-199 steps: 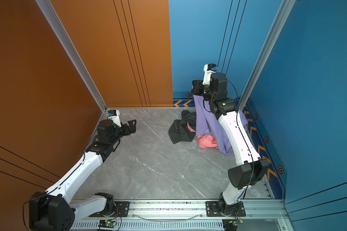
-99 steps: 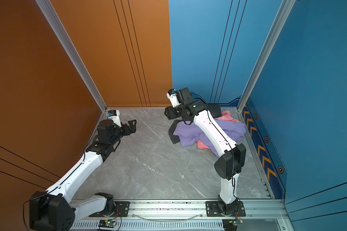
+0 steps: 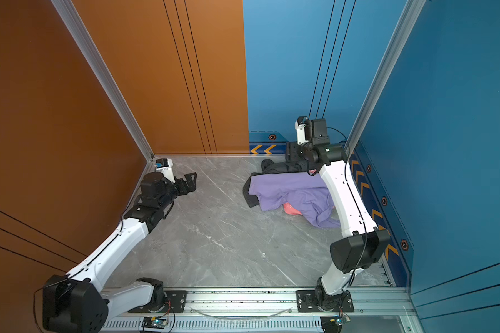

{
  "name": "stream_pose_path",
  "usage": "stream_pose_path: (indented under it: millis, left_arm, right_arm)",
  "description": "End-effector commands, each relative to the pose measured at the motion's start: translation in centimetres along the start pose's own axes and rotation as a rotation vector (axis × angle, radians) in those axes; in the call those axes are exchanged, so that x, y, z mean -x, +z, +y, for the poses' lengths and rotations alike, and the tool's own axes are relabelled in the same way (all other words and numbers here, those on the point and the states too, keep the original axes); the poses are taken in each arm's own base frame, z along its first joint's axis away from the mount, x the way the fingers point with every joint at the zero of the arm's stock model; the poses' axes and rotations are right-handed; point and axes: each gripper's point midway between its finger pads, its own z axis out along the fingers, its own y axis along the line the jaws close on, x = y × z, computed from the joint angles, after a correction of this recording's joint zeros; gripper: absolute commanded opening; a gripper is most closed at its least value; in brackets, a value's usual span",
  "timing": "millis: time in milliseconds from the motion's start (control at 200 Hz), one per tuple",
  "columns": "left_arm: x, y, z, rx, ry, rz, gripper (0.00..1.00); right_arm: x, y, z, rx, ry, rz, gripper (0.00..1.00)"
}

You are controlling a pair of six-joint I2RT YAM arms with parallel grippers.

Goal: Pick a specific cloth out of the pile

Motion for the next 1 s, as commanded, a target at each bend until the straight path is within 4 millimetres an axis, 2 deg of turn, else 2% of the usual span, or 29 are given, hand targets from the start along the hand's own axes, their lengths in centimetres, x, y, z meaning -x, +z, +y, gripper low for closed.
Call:
stream_pose_path:
  millis: [0, 215, 360, 485, 701, 821, 996]
  left_arm:
    - [-0.2, 0.4, -0.7, -0.031, -0.006, 0.006, 0.98]
    - [-0.1, 1.0, -1.3, -0.049, -0.008, 0.016, 0.98]
    - [-0.1, 1.4, -1.6, -0.059, -0.006, 0.024, 0.98]
    - [-0.2, 1.6, -1.9, -0.065, -0.003, 0.027, 0.98]
    - [-0.1, 1.5, -1.9, -0.063, -0.001, 0.025, 0.98]
    - [-0.1, 1.2, -1.6, -0.052, -0.001, 0.017, 0.98]
    - [-0.6, 0.4, -0.8, -0.029, -0.005, 0.008, 0.98]
  right_arm:
    - [-2.1, -0.5, -3.6, -0.085, 0.121, 0.026, 0.73]
    - [-7.1, -0.3, -9.6, -0.172, 0.399, 0.071, 0.73]
    - [-10.2, 0.8, -12.3, -0.16, 0.647, 0.071, 0.72]
    - [-11.8, 2.0, -13.7, -0.125, 0.819, 0.043, 0.71]
    - [-13.7, 4.0, -15.6, -0.129, 0.968, 0.028, 0.68]
    - [-15.4, 3.8, -16.5, -0.169, 0.995, 0.045, 0.64]
    - [-19.4, 3.4, -17.2, -0.246, 1.025, 0.099, 0.58]
